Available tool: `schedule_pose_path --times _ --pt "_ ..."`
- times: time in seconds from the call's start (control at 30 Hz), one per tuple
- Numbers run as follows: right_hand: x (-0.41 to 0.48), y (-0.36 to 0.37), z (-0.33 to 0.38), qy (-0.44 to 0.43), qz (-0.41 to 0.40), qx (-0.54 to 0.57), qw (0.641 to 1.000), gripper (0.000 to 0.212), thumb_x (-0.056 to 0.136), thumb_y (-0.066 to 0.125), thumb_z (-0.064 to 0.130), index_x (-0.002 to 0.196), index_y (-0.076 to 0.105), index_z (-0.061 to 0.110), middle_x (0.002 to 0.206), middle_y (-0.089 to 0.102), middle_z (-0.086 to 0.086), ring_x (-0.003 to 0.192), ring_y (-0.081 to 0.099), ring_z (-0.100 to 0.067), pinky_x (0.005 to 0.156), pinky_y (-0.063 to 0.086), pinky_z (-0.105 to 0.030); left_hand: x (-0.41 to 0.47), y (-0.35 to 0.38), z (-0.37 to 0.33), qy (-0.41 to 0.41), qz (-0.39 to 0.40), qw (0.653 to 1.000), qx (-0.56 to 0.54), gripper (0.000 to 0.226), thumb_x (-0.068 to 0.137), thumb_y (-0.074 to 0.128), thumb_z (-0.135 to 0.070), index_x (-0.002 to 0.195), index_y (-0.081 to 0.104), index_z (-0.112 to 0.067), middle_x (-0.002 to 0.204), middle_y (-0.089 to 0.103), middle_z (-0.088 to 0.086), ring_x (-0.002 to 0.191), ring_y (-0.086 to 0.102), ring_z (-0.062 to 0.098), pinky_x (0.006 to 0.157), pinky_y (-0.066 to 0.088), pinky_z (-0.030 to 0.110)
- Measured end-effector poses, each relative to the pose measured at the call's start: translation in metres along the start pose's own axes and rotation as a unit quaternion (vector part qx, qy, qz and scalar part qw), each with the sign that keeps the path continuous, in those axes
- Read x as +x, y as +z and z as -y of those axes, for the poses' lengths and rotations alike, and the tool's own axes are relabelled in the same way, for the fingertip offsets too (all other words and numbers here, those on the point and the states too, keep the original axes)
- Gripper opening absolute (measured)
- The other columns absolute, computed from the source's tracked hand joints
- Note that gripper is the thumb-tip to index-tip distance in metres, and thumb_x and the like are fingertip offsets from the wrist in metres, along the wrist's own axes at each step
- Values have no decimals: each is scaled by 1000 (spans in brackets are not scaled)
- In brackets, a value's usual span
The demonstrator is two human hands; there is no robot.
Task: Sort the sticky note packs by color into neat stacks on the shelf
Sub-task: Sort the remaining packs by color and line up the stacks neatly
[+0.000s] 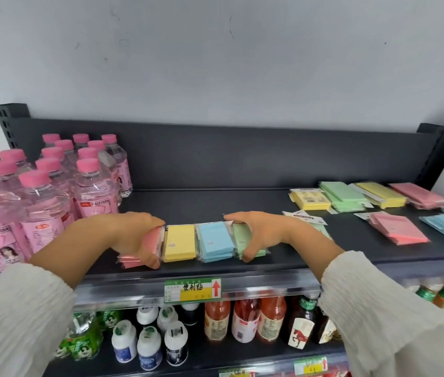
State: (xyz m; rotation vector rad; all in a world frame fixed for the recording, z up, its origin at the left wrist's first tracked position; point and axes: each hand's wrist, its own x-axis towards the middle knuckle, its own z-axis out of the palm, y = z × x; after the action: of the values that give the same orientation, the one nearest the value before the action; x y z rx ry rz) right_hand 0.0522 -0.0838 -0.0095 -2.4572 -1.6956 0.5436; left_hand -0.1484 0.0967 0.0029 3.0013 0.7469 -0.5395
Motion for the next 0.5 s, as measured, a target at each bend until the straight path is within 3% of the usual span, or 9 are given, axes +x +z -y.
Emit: schedule_pose_path --times 0.1,0.27,0.4,0.5 --pt "-12 -4 0 -3 -19 23 1000 105 67 82 16 150 17 24 153 24 3 139 26 -17 109 27 -31 -10 -14 -10 4 -18 1000 -14 109 69 73 -59 151 10 -25 156 19 -5 140 29 19 112 30 32" --pt "-39 -11 -20 12 -137 143 980 95 72 77 10 148 23 28 151 30 7 138 27 -11 105 26 -23 -17 -37 -56 95 -131 985 -58 87 81 61 -57 150 15 -29 155 21 -11 140 27 12 112 26 28" --pt "-62 -14 -56 92 -289 285 909 75 81 71 10 144 33 25 146 40 2 134 38 -16 104 37 -30 -3 -32 -114 168 -170 954 -182 73 90 48 -54 150 16 -29 155 22 -10 140 26 10 113 24 29" --pt "-79 -10 -81 179 -342 347 855 66 85 64 9 144 34 17 143 43 -4 119 48 -16 87 41 -27 13 -20 -160 189 -189 931 -248 68 97 42 -44 152 10 -20 159 5 -7 145 10 11 114 12 25"
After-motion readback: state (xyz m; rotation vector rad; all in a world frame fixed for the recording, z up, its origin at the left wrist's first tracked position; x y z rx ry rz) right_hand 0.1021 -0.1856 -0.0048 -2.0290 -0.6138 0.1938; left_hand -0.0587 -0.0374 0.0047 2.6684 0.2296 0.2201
